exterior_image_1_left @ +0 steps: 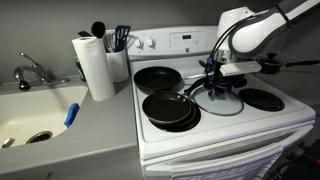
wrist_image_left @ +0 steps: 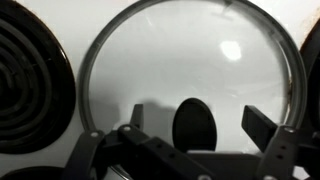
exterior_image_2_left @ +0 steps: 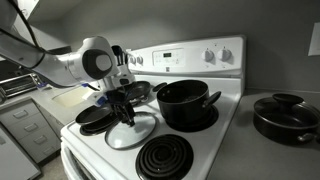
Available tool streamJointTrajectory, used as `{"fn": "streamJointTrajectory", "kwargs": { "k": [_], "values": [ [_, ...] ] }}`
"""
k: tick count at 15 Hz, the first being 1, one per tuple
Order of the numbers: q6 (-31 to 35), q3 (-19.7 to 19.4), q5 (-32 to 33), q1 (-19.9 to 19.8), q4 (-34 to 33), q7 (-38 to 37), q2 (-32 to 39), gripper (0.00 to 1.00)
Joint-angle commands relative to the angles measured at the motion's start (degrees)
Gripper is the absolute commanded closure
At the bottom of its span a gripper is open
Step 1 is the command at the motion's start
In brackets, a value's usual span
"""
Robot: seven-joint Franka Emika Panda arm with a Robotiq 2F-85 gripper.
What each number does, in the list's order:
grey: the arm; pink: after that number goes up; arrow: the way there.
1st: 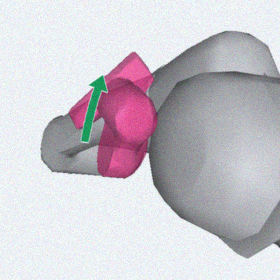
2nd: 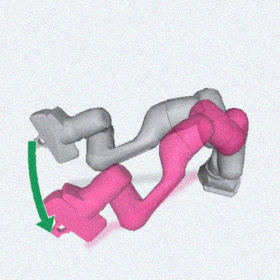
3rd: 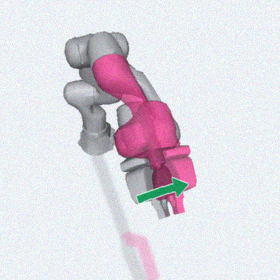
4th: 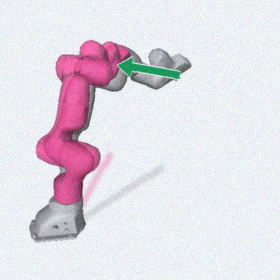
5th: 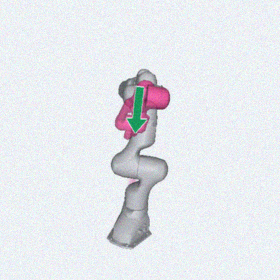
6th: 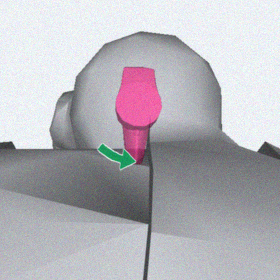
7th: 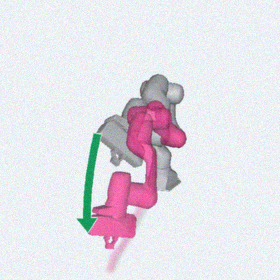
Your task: Put the lid on the black pot on the right back plate of the stove
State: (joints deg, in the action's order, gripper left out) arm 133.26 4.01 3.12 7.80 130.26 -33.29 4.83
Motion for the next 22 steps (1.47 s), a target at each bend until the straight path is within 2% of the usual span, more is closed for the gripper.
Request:
{"fn": "streamJointTrajectory", "kwargs": {
  "k": [1,3,8,11,22],
  "values": [
    [1.62,-0.29,1.11,-0.47,1.44,-0.33,-1.12,0.26],
    [2.05,-0.29,0.82,-0.45,1.32,0.27,-0.95,0.31],
    [2.47,-0.21,0.87,-0.34,1.35,0.36,-0.92,0.68],
    [2.46,-0.35,1.65,-0.43,1.51,0.12,-1.20,0.86],
    [-1.36,0.38,1.11,0.19,0.86,0.55,-2.90,0.86]
  ]
}}
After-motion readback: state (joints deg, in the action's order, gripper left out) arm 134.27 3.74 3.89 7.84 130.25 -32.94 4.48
